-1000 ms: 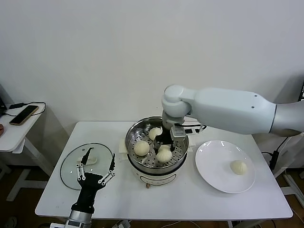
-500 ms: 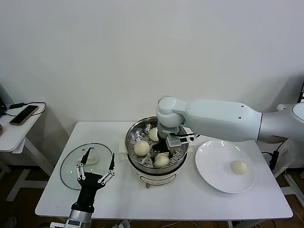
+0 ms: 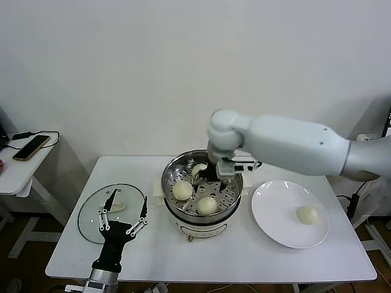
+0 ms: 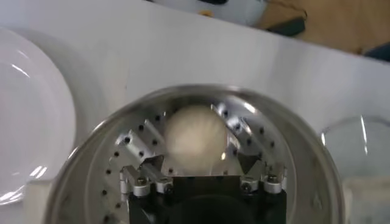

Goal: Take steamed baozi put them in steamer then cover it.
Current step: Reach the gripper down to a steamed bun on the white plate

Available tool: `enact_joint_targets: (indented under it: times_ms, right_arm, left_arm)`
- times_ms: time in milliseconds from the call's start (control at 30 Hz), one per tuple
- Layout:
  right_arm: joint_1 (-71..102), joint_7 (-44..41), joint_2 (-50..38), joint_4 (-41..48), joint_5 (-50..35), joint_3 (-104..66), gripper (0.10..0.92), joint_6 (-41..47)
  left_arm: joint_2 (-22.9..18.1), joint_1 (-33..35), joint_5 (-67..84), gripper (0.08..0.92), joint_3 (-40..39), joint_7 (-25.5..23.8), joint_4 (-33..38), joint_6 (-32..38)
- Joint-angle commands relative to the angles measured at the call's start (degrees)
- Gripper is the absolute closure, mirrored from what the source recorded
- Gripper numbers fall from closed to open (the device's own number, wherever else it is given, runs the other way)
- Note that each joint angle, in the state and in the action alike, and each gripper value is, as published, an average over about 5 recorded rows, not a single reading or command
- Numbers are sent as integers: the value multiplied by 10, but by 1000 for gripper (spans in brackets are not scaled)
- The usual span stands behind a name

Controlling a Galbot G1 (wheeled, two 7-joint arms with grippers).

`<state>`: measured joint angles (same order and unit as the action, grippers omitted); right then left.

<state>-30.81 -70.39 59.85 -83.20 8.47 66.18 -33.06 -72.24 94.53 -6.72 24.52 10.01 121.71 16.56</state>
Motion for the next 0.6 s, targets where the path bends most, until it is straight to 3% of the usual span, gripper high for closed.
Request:
enact_joint_targets:
  times_ms: [33, 200, 600]
  right_arm:
    - [-27, -61, -147, 77, -179, -72, 203, 263]
    - [-4, -60, -218, 159, -218, -72, 203, 355]
    - [149, -42, -288, 268, -134, -99, 203, 347]
  left_arm:
    - [-1, 0, -2, 177, -3, -1, 6, -1]
    - [-1, 2, -6, 177, -6, -2, 9, 0]
    - [-4, 3, -8, 177, -10, -2, 10, 0]
